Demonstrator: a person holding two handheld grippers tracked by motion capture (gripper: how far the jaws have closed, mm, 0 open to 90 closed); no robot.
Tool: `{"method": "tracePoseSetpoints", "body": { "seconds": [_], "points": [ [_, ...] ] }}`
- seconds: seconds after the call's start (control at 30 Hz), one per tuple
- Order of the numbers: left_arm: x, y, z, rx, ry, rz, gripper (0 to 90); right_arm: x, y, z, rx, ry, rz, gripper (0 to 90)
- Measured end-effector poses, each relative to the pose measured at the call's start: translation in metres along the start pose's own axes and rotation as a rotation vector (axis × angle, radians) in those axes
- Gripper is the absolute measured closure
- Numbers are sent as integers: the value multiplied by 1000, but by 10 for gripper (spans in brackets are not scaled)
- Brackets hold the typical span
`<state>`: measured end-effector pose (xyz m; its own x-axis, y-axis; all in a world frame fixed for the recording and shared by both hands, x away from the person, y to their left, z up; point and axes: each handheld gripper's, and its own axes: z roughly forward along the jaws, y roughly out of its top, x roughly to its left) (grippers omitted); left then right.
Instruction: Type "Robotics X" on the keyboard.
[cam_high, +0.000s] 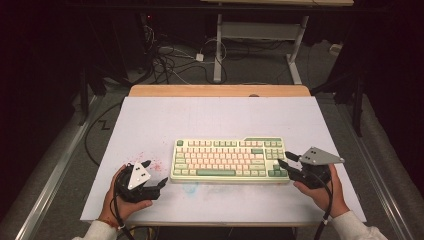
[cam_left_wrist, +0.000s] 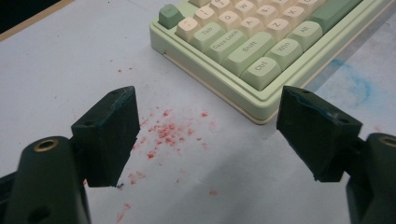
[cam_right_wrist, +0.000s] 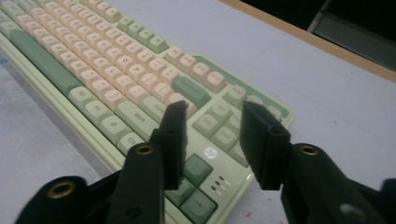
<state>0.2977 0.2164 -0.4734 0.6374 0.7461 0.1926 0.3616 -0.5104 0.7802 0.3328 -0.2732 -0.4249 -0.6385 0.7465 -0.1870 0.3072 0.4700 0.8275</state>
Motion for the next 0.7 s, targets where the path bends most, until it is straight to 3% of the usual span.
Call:
{"method": "tracePoseSetpoints", "body": {
  "seconds": [0.3,0.7],
  "points": [
    [0,0,1,5,2,-2,205,12,13,23,45,84,-52,878],
    [0,0,1,9,2,-5,208,28,19,53,116,146,-99,900]
  ]
}}
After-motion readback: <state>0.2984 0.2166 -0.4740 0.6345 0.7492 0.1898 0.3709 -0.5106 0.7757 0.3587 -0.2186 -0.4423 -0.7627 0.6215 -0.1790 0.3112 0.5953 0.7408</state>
